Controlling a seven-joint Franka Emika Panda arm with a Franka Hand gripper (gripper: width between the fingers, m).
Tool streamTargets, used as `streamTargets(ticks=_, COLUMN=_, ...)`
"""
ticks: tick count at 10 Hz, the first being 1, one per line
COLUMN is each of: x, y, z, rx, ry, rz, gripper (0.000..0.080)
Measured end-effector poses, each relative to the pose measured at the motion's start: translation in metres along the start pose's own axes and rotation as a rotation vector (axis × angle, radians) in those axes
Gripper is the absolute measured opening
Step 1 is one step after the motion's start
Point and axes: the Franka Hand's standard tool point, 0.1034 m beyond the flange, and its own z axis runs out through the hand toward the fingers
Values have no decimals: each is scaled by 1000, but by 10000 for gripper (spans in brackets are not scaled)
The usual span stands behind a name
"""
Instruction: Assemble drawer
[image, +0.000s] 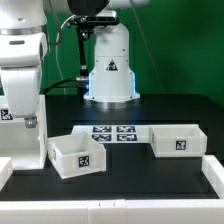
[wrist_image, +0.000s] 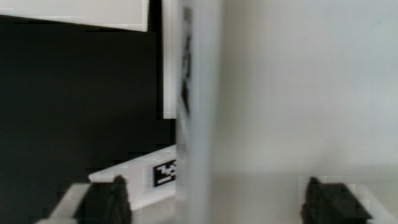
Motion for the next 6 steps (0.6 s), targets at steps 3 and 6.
streamTargets(ticks=3, x=0, y=1, z=-1, rx=-2, ry=-1, rz=0, gripper=225)
streamTargets(ticks=6, x=-1, y=1, z=-1, rx=-4, ry=-2, rz=0, gripper=35)
